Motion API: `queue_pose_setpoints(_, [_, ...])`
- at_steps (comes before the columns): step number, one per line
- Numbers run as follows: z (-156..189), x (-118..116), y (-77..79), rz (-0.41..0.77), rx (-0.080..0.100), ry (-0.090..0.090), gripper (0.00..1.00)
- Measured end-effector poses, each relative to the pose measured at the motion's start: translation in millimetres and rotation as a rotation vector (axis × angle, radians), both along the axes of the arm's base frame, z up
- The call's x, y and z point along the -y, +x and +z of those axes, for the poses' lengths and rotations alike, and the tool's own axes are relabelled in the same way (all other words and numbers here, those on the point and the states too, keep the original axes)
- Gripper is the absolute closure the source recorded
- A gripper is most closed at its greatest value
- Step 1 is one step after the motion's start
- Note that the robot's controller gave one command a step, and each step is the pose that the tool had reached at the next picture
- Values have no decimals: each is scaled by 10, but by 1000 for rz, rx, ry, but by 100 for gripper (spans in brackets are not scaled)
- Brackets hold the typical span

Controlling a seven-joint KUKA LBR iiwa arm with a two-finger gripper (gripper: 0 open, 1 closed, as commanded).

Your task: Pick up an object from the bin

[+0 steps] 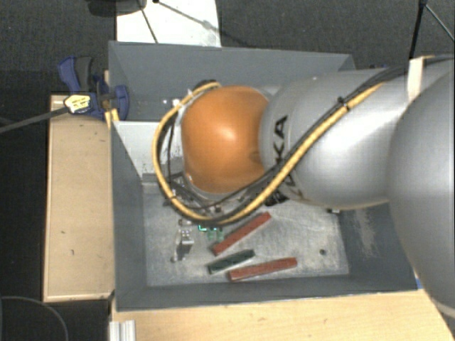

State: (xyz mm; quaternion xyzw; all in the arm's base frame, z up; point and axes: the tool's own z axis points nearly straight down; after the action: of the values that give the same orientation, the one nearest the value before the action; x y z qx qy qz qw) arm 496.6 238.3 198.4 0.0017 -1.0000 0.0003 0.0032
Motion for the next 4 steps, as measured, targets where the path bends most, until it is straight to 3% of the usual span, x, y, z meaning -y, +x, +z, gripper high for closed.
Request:
queue_pose_setpoints(1, [45, 14, 23, -5, 8, 2, 0])
queue_pose_setpoints(2, [-399, 558, 56, -19, 11, 4, 0])
queue_pose_setpoints(3, [-1054, 663, -65, -21, 10, -1, 0])
queue_pose_setpoints(4, [-1026, 1179, 356, -40, 8, 3, 0])
